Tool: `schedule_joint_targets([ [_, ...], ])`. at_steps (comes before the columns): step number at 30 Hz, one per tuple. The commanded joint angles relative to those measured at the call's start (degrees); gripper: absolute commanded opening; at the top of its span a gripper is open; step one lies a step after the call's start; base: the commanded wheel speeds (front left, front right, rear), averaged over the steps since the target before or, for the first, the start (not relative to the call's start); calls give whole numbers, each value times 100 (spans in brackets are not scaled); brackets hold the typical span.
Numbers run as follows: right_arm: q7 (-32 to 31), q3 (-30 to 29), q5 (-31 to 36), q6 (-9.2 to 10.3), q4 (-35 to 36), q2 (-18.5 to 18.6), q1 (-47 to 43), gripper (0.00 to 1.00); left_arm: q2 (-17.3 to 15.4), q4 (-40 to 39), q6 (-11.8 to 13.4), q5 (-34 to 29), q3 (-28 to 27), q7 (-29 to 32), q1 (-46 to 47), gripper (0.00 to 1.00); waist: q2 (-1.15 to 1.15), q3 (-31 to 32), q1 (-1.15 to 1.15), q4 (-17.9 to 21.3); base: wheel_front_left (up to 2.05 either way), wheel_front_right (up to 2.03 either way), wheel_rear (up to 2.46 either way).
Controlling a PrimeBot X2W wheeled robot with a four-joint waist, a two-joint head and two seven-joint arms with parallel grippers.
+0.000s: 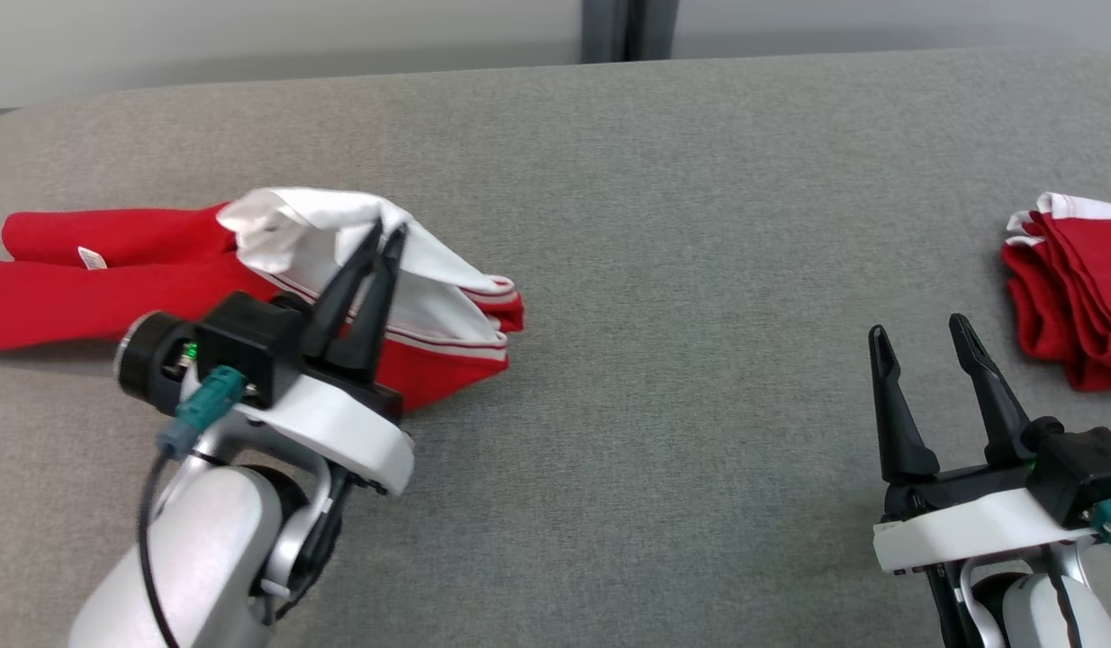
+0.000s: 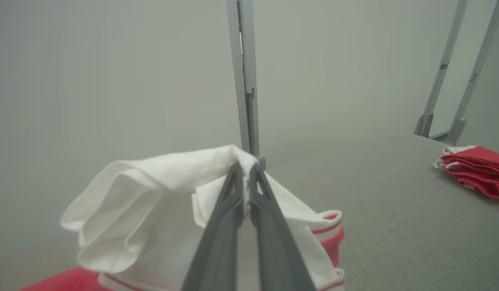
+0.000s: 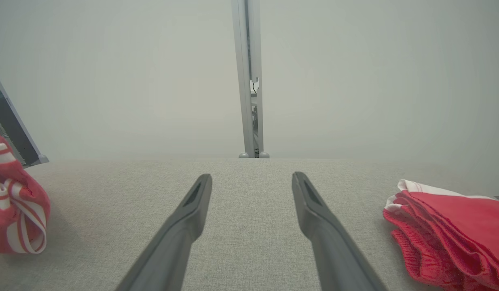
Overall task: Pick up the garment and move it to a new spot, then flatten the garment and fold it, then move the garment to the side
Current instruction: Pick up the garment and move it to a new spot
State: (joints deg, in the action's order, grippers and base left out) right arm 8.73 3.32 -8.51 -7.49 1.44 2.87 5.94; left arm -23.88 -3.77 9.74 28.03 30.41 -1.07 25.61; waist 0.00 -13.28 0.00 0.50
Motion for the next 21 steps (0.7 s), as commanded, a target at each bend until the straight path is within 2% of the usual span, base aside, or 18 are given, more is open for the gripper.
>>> schedule_joint_targets([
  [1, 82, 2, -60, -2, -33, 16, 85, 100, 64, -43, -47, -20, 126, 60, -65, 0, 0, -80, 0, 250, 0, 0, 0],
  [11, 297, 83, -262, -2, -235, 16, 172, 100, 764, 151, -466, -98, 1047, 280, 234, 0, 0, -286, 0, 1053, 0, 0, 0],
  [13, 315, 83, -279, -2, -253, 17, 180, 100, 816, 184, -507, -130, 1121, 299, 300, 0, 0, -317, 0, 1132, 0, 0, 0],
  [21, 463, 143, -406, -2, -365, 14, 250, 100, 1350, 837, -845, -171, 1490, 346, 941, 0, 0, -610, 0, 1643, 0, 0, 0],
])
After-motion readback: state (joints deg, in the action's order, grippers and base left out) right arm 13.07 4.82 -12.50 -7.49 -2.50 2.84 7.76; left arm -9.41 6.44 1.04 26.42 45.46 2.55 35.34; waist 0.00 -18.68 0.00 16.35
